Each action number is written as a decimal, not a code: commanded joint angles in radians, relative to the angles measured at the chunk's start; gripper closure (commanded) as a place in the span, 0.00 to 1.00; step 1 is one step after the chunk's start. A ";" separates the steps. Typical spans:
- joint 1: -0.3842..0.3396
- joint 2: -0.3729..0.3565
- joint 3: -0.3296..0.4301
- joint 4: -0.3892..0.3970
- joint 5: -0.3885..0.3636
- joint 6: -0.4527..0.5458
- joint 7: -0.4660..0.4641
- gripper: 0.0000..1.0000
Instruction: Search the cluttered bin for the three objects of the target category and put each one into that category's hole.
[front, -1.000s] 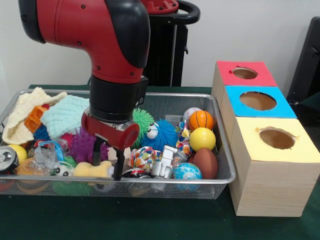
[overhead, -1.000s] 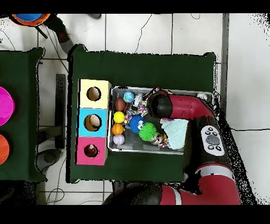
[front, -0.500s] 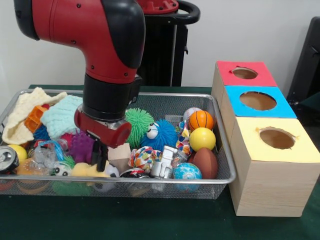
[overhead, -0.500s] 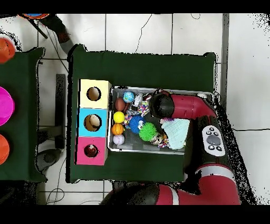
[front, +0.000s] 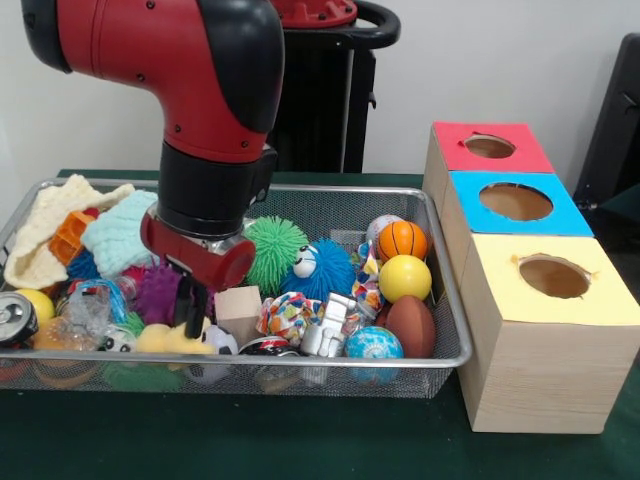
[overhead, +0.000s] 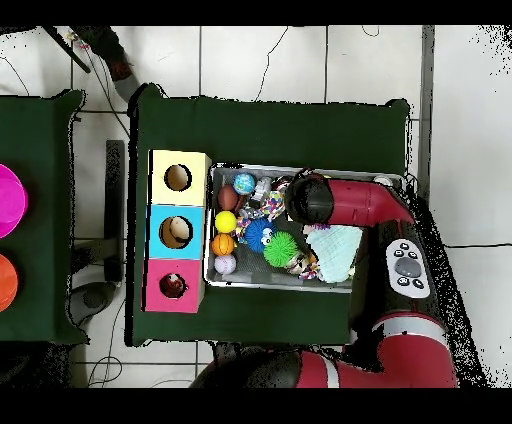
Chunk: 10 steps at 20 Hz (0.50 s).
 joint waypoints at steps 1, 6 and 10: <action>-0.030 -0.097 0.049 0.074 0.033 0.206 -0.082 1.00; -0.016 -0.257 0.053 0.194 0.092 0.290 -0.057 1.00; 0.008 -0.353 0.051 0.321 0.131 0.289 -0.011 1.00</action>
